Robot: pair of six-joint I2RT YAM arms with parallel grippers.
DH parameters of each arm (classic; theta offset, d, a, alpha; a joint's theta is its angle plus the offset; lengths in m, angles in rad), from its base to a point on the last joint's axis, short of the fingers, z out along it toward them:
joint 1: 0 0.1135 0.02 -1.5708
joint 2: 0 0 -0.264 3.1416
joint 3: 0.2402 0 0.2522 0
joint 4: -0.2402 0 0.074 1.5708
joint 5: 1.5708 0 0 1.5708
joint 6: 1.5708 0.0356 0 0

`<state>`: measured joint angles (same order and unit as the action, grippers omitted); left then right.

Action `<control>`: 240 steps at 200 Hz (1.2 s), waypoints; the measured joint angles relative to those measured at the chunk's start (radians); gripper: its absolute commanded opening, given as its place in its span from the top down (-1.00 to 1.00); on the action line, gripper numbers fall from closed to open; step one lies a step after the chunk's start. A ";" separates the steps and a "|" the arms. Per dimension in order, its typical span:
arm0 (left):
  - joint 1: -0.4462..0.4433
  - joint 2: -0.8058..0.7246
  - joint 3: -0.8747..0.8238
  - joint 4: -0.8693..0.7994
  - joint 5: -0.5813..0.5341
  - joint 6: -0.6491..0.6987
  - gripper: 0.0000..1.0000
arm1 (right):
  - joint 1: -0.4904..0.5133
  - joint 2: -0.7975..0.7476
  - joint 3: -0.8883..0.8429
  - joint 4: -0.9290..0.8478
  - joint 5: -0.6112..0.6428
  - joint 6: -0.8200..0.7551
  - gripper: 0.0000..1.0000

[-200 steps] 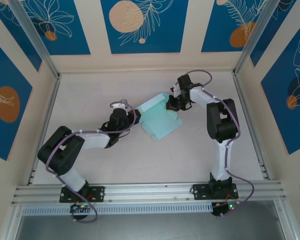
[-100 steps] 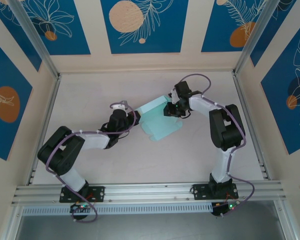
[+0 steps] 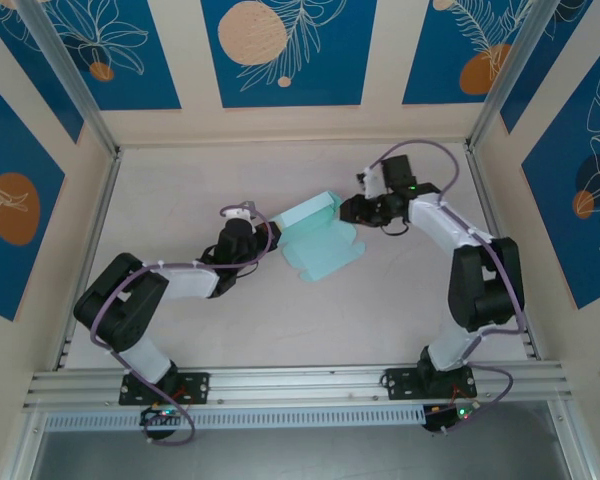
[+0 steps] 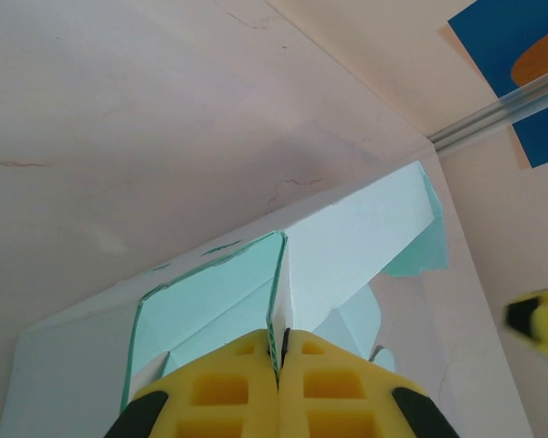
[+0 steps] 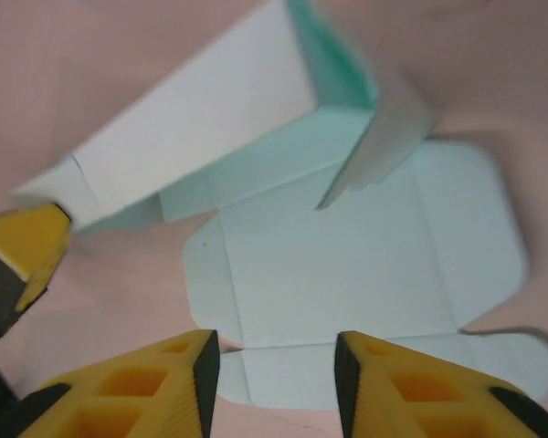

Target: Fold the paper box

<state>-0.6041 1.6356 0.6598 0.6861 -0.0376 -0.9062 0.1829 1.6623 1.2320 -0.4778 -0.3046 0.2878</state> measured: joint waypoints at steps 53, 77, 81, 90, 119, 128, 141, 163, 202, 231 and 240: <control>0.000 0.000 0.000 -0.003 0.000 0.000 1.00 | -0.143 0.168 0.214 0.040 -0.075 0.060 0.57; 0.000 0.000 0.000 -0.005 0.000 0.000 1.00 | -0.128 0.305 0.323 0.053 -0.116 0.079 0.63; 0.000 0.000 0.000 -0.006 0.000 0.000 1.00 | -0.124 0.320 0.333 0.053 -0.116 0.079 0.63; 0.000 0.000 0.002 -0.007 0.000 0.000 1.00 | -0.110 0.353 0.346 0.055 -0.118 0.079 0.63; 0.000 0.000 0.007 -0.014 0.000 0.000 1.00 | -0.044 0.403 0.346 0.053 -0.119 0.079 0.63; 0.000 0.000 0.008 -0.015 0.000 0.000 1.00 | -0.023 0.405 0.339 0.060 -0.119 0.079 0.63; 0.000 0.000 0.009 -0.019 -0.004 0.000 1.00 | 0.001 0.402 0.320 0.087 -0.115 0.079 0.63; 0.003 0.000 0.009 -0.021 -0.012 0.000 1.00 | 0.010 0.382 0.263 0.171 -0.110 0.088 0.63; 0.003 0.000 0.009 -0.023 -0.015 0.000 1.00 | 0.011 0.306 0.142 0.269 -0.064 0.105 0.61; 0.003 -0.003 0.010 -0.023 -0.015 0.000 1.00 | 0.000 0.227 0.053 0.283 0.015 0.075 0.51; 0.003 -0.004 0.011 -0.025 -0.015 0.000 1.00 | -0.011 0.196 0.012 0.288 0.028 0.061 0.42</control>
<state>-0.6014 1.6318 0.6708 0.6609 -0.0528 -0.9062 0.1722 1.8584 1.2442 -0.1902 -0.2764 0.3485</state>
